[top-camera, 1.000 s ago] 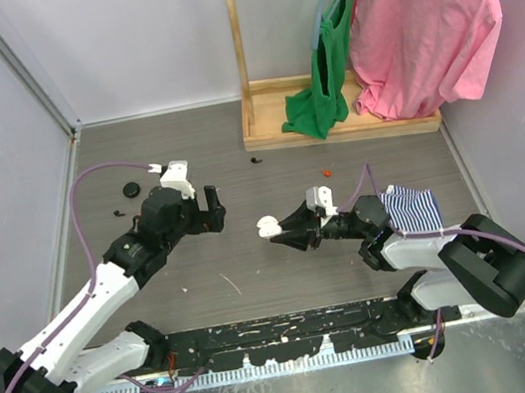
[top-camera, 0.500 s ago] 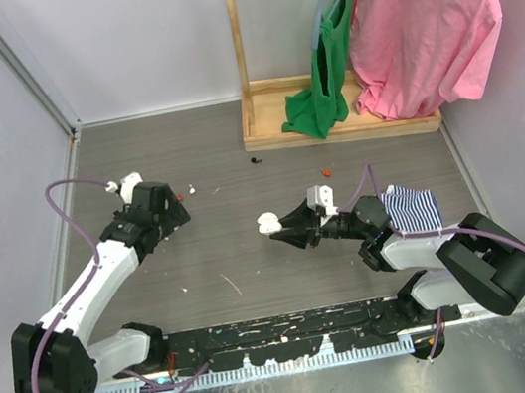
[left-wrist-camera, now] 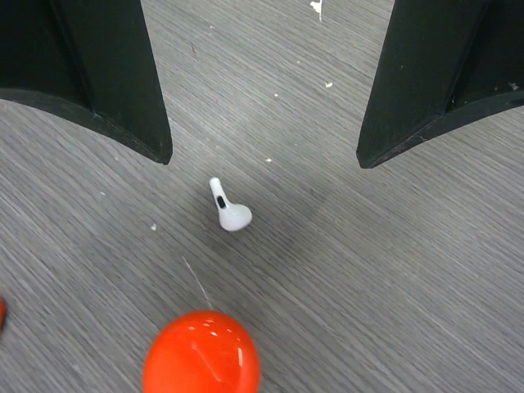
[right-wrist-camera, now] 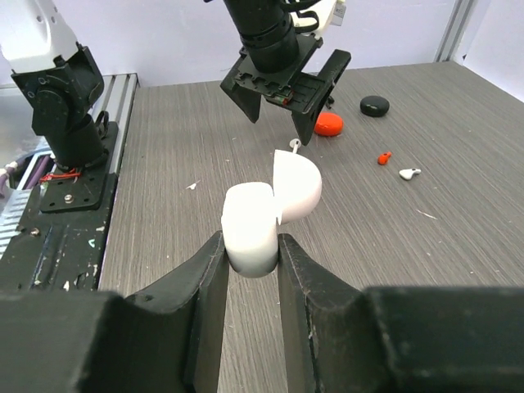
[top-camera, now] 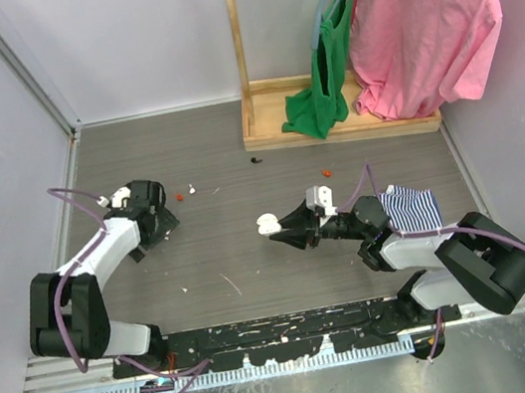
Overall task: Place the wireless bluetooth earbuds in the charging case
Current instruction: Pick up the earbud from the center of the board.
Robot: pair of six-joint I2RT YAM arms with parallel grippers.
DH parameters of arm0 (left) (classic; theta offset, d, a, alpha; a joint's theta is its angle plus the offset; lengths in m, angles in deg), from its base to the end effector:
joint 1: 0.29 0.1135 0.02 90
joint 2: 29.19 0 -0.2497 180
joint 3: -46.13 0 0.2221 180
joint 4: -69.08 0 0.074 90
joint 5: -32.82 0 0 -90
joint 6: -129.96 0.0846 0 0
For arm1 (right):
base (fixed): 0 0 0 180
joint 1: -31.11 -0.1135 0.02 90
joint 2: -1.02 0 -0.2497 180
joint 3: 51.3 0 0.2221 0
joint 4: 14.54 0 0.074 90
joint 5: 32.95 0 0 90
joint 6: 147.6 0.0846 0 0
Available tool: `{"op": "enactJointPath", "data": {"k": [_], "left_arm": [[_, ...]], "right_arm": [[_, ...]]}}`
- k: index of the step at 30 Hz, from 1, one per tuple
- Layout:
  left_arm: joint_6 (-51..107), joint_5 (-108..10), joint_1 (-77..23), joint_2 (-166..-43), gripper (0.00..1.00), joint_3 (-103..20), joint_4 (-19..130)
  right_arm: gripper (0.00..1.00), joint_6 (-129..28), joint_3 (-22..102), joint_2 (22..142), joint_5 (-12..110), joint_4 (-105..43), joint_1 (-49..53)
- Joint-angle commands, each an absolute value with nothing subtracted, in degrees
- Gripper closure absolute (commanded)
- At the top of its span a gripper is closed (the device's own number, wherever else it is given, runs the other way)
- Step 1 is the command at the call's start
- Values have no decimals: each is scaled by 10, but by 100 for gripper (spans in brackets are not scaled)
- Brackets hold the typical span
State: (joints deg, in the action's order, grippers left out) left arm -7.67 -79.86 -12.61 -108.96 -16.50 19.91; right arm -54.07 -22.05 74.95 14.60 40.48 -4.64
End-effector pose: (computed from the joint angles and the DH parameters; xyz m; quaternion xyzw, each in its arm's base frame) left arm 0.2502 -0.0213 0.1545 -0.3295 0.9022 0.0662 0.2705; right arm 0.1639 0.1883 0.2218 -0.4328 0.4965 0.4590 0.5963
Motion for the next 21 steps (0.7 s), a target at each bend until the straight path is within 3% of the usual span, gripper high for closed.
{"op": "enactJointPath", "data": {"k": [1, 4, 11, 15, 21], "left_arm": [[-93, -796, -100, -1112, 2, -192, 216], [-92, -786, -92, -1136, 4, -200, 223], [-96, -781, -85, -1177, 37, -228, 229], [-100, -778, -83, -1197, 40, -240, 226], [-103, -762, -79, -1223, 52, -247, 231]], "right_arm": [[90, -550, -209, 754, 151, 435, -53], [90, -553, -208, 756, 151, 434, -54], [90, -564, -201, 760, 151, 413, -61], [90, -564, -201, 760, 151, 413, -61], [90, -565, -199, 762, 150, 410, -62]]}}
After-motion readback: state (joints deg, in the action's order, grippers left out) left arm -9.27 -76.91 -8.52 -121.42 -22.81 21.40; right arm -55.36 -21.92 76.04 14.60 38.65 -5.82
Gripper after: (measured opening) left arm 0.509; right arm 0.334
